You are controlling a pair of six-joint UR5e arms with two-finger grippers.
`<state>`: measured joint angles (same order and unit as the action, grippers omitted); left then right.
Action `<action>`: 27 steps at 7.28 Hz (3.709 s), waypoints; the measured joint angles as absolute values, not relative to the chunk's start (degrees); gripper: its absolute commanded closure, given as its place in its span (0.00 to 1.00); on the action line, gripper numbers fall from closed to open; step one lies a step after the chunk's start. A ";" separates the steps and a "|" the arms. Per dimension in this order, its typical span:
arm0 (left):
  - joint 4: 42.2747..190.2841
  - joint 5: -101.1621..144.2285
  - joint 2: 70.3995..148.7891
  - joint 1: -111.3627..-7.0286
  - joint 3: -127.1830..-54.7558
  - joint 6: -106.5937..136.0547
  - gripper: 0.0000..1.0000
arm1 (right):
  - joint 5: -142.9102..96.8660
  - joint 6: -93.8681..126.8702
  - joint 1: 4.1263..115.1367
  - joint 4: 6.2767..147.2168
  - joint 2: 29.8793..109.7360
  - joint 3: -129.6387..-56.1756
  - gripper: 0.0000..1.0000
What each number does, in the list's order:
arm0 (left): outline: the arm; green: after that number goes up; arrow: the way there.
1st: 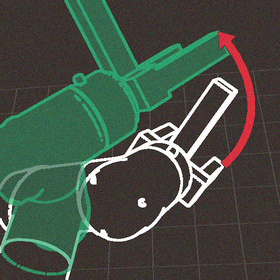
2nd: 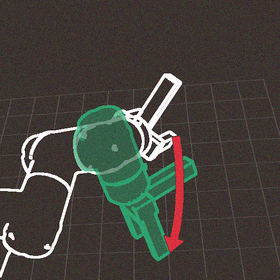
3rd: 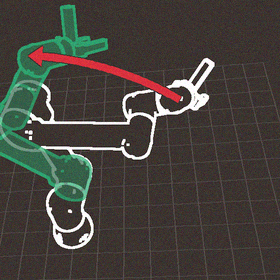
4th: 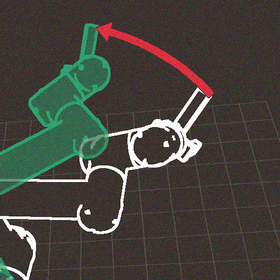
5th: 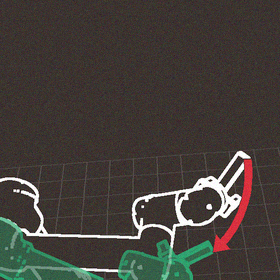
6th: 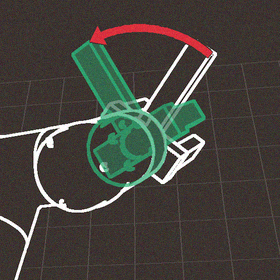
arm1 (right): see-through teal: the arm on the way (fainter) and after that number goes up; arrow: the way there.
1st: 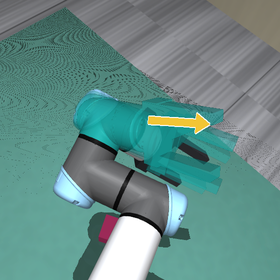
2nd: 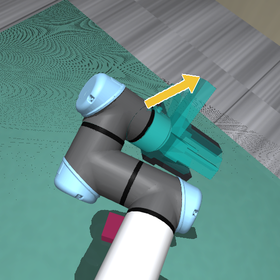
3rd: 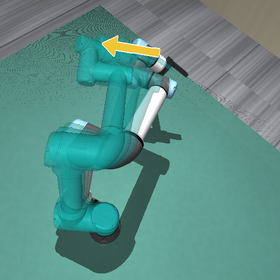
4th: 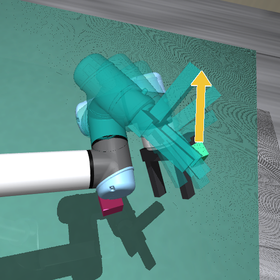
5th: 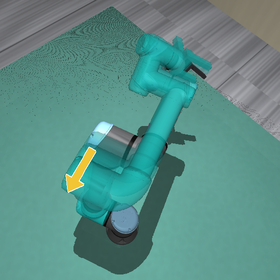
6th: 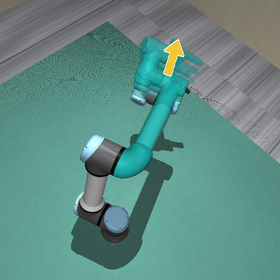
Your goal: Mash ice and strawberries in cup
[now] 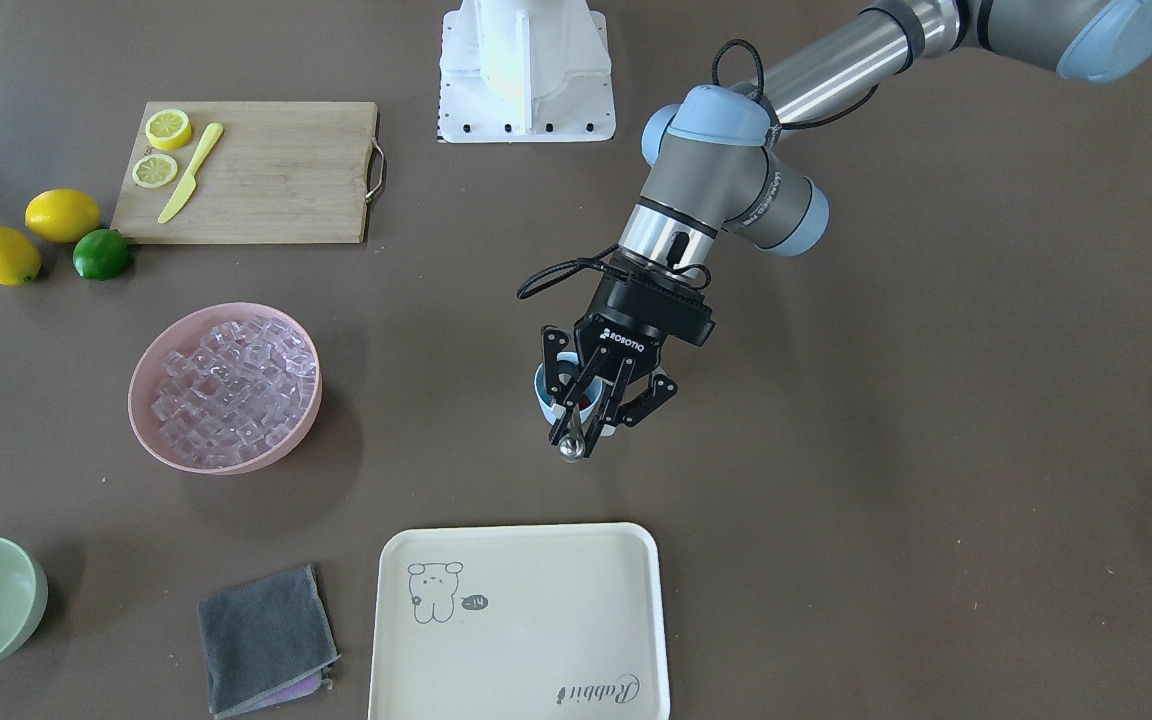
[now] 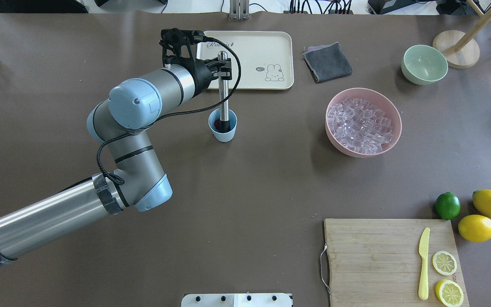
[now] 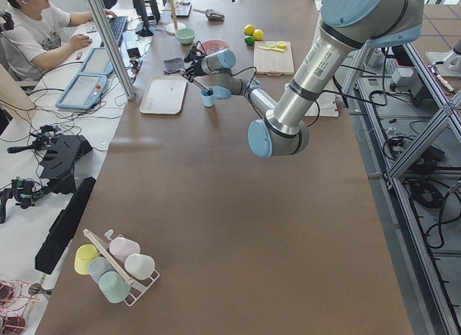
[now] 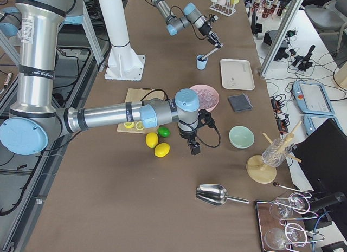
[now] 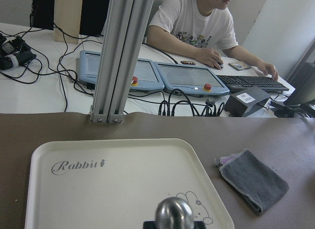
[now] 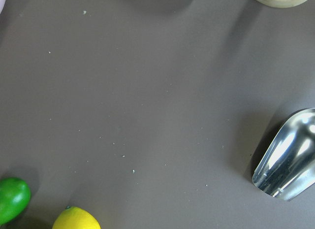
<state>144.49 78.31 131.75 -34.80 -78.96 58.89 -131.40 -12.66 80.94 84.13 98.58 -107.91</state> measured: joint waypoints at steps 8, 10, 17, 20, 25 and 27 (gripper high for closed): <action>141.29 102.93 123.93 -55.19 -79.28 55.87 1.00 | -131.68 -12.54 80.92 84.20 98.82 -107.83 0.01; 141.11 110.13 115.59 -60.19 -76.69 51.46 1.00 | -131.85 -12.64 80.94 84.20 98.98 -107.91 0.01; 135.17 122.11 102.60 -68.32 -68.67 30.72 1.00 | -131.38 -12.51 80.95 84.17 98.97 -108.58 0.01; 133.50 126.33 102.82 -67.09 -69.00 30.84 0.02 | -131.33 -12.54 80.95 84.20 98.96 -108.12 0.01; 116.44 135.82 108.94 -73.81 -77.47 32.35 0.02 | -131.48 -11.86 80.93 84.35 98.96 -108.10 0.01; 107.46 139.03 109.92 -79.18 -82.67 30.94 0.02 | -131.64 -10.20 80.95 84.71 99.20 -106.97 0.01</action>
